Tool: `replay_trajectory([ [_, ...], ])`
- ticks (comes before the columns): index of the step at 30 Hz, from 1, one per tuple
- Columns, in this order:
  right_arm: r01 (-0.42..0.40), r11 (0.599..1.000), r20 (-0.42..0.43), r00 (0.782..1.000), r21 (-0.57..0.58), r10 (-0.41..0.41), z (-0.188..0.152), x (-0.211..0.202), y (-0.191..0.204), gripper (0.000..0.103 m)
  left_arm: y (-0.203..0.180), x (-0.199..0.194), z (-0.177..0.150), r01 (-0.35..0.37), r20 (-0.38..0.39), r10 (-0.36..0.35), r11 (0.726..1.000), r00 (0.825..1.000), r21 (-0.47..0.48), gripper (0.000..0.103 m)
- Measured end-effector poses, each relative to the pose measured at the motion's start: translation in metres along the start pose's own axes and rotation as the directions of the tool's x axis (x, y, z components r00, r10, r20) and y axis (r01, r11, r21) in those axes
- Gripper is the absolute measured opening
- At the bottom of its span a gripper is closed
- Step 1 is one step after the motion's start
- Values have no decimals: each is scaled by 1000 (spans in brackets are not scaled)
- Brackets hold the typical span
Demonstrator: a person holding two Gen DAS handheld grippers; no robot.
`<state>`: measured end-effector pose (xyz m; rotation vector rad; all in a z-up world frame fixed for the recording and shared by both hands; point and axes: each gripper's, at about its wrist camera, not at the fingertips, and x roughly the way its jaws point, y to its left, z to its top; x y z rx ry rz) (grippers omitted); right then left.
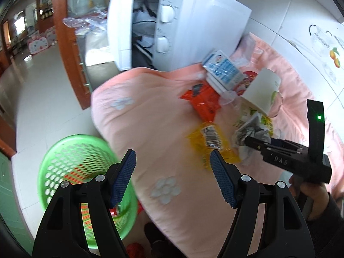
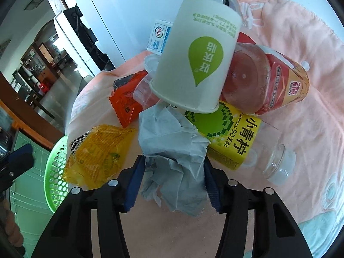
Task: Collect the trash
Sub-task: 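Grasp the yellow wrapper with the left tool while the right tool grasps the grey tissue, then drop the wrapper and tissue into the green basket by opening both tools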
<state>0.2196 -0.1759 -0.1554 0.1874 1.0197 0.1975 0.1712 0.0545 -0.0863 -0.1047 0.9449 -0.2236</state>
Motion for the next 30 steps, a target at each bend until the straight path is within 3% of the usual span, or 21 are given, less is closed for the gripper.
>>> replay_trajectory([
  [6, -14, 1000, 28, 1000, 9, 14, -10, -20, -6, 46, -21, 26, 12, 61, -46, -61, 998, 997, -3, 71],
  [13, -23, 1000, 55, 998, 18, 22, -28, -52, -17, 46, -40, 68, 15, 58, -126, -57, 998, 990, 4, 68],
  [15, -26, 999, 58, 998, 18, 25, -33, -58, -19, 46, -41, 77, 14, 66, -146, -66, 998, 987, -4, 62],
  [19, -27, 1000, 65, 998, 16, 26, -38, -67, -21, 46, -43, 88, 11, 76, -170, -78, 997, 982, -16, 40],
  [22, -26, 1000, 71, 997, 10, 25, -40, -72, -19, 46, -43, 87, 10, 82, -166, -84, 996, 982, -21, 33],
  [30, -53, 998, 87, 995, -36, 55, -39, -83, 2, 46, -30, 48, 4, 74, -76, -76, 997, 994, -26, 29],
])
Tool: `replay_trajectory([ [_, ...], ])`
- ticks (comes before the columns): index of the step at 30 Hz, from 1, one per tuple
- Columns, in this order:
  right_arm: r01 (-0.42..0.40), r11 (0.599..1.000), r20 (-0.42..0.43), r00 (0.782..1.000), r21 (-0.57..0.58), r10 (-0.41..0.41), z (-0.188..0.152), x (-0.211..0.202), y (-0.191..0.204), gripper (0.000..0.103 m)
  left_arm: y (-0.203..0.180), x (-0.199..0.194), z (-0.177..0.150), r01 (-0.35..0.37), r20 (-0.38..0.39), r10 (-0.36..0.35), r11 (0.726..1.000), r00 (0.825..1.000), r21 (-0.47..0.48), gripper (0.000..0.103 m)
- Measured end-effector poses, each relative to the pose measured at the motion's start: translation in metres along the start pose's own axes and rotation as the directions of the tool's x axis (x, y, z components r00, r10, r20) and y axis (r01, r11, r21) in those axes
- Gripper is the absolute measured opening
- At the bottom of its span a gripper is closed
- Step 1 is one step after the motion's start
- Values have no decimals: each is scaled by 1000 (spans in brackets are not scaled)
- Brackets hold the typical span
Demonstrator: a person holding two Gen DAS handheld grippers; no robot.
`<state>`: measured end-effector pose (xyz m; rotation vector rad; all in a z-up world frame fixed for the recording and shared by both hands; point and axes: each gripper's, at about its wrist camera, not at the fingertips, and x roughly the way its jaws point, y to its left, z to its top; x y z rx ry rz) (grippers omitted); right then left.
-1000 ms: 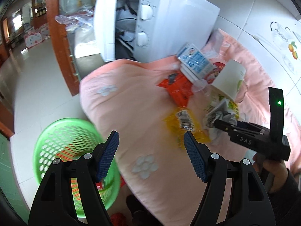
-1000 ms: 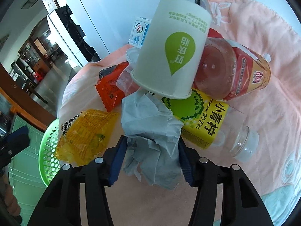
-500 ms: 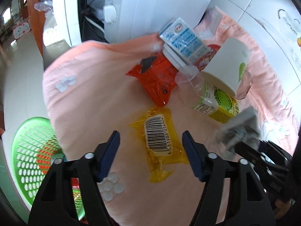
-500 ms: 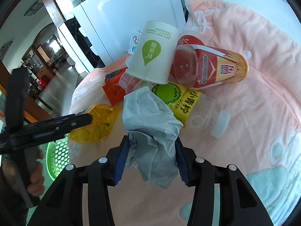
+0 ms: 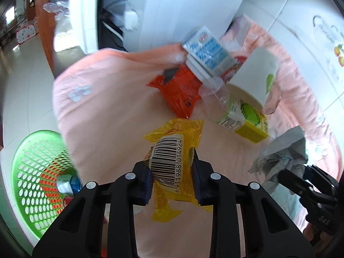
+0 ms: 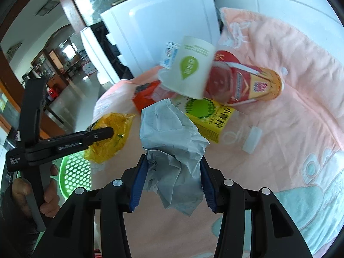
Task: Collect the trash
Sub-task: 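Drop the wrapper and tissue into the green basket by opening both tools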
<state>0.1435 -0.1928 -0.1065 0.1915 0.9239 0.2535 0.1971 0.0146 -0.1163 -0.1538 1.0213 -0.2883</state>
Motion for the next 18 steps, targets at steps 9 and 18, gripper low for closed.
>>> replay_trajectory([
  [9, -94, 990, -11, 996, -104, 93, 7, 8, 58, 47, 75, -85, -21, -115, 132, 129, 988, 983, -106, 29],
  [18, -182, 962, -62, 983, -203, 173, 15, 33, 123, 47, 173, -103, -59, -246, 63, 272, 932, 960, -268, 29],
])
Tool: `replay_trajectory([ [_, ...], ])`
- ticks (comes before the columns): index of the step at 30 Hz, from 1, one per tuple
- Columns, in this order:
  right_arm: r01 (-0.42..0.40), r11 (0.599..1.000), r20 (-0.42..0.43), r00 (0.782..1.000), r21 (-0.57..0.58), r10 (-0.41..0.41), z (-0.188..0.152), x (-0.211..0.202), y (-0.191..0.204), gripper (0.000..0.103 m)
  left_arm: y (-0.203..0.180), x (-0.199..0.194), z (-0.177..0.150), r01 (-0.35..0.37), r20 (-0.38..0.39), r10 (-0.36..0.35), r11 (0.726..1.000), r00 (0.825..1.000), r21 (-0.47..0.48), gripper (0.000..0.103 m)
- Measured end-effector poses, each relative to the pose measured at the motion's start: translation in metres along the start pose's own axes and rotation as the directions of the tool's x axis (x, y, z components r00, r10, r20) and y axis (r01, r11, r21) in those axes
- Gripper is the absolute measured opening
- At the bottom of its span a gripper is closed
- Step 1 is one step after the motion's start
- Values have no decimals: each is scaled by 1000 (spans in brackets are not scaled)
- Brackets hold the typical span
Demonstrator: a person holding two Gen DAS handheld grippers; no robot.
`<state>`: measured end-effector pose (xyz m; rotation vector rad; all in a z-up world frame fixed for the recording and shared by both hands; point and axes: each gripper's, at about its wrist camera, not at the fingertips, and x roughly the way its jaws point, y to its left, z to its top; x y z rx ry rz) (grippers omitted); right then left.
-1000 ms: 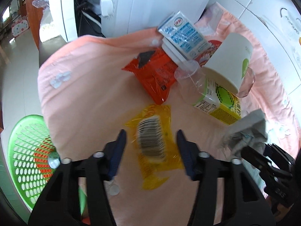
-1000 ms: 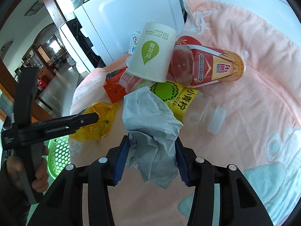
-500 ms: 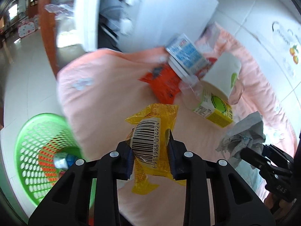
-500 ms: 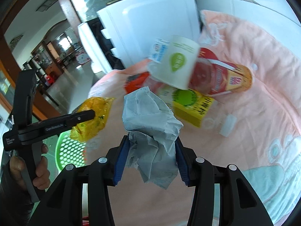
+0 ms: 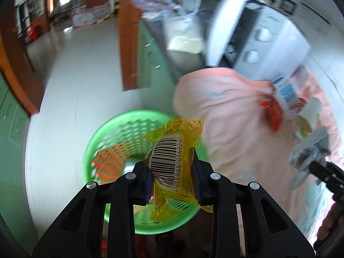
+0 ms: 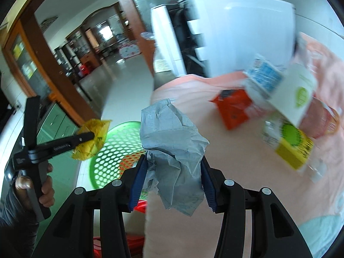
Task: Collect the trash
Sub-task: 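Drop the wrapper and tissue into the green basket by opening both tools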
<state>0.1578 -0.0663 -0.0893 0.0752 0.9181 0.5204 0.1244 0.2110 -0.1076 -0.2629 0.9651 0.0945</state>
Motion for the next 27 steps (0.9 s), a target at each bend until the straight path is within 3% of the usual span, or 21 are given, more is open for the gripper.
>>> replay_trajectory([
  [8, -48, 996, -37, 998, -72, 46, 13, 29, 42, 47, 45, 25, -24, -76, -83, 70, 995, 994, -69, 32],
  [10, -59, 995, -52, 997, -86, 54, 16, 37, 50, 47, 54, 27, -28, -79, -97, 70, 993, 993, -86, 42],
  [14, -71, 991, -73, 995, -111, 63, 20, 52, 63, 48, 61, 27, -31, -97, -88, 89, 991, 992, -94, 56],
  [27, -136, 977, -145, 983, -162, 113, 33, 109, 107, 53, 81, -1, -26, -142, -30, 140, 981, 990, -132, 65],
])
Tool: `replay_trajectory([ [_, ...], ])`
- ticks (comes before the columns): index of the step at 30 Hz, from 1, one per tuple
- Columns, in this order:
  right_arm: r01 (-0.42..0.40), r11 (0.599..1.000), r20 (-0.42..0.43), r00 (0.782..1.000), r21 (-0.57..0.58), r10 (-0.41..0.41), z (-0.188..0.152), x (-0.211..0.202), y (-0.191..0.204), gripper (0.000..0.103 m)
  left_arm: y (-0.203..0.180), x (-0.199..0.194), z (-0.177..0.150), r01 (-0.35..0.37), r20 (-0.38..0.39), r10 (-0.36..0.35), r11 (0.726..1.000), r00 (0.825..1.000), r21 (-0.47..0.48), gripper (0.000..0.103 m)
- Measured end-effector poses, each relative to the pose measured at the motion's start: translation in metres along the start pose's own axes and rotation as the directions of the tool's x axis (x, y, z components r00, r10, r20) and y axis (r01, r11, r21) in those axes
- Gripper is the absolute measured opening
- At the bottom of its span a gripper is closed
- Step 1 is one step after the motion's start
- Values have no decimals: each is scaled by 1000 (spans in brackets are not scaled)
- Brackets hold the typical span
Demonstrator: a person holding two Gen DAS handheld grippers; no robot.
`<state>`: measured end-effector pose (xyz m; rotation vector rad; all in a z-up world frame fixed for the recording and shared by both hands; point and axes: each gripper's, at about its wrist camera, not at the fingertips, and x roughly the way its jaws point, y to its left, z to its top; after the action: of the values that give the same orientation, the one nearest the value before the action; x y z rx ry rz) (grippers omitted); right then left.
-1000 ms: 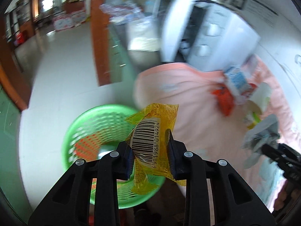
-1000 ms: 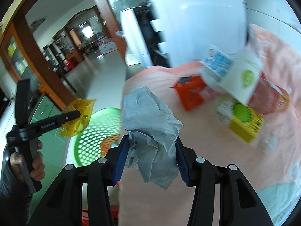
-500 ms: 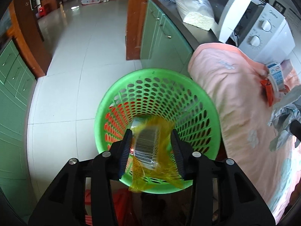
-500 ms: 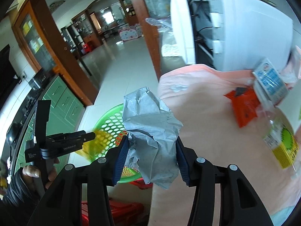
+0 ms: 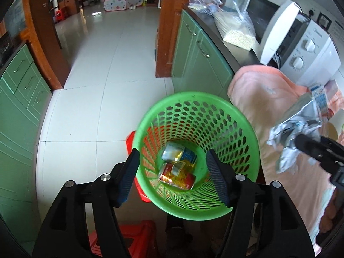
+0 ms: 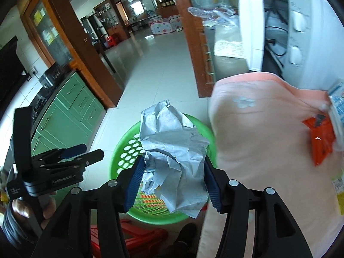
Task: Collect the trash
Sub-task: 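Drop the wrapper and tissue into the green basket by opening both tools, then grasp the paper cup with the right tool while the left tool grasps the plastic bottle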
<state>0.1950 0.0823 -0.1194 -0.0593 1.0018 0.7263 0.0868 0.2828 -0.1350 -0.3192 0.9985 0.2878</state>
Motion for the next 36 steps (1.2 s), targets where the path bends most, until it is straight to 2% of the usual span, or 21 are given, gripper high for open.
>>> replay_trajectory([
  [1, -5, 1000, -2, 1000, -2, 5, 1, 3, 2, 54, 2, -2, 1, -1, 4, 1, 1000, 1000, -3, 65],
  [5, -37, 999, 3, 999, -4, 37, 4, 12, 10, 67, 8, -9, 3, -9, 19, 9, 1000, 1000, -17, 66],
  [9, -47, 999, 10, 999, -17, 47, 3, 12, 14, 76, 12, -11, 3, -16, 20, 16, 1000, 1000, -25, 66],
  [17, -12, 1000, 54, 998, 5, 12, -6, -21, 0, 79, -1, -15, 5, 5, 31, -5, 1000, 1000, -5, 67],
  [24, 80, 995, 114, 990, 58, -86, -18, -76, -42, 79, -34, -13, 9, 41, 32, -42, 998, 999, 45, 68],
  [29, 160, 977, 175, 967, 139, -183, -24, -119, -86, 79, -63, -12, 10, 70, 30, -73, 993, 997, 94, 68],
  [36, 277, 906, 220, 908, 321, -356, -25, -178, -169, 79, -91, -12, 12, 92, 27, -97, 985, 995, 144, 69],
])
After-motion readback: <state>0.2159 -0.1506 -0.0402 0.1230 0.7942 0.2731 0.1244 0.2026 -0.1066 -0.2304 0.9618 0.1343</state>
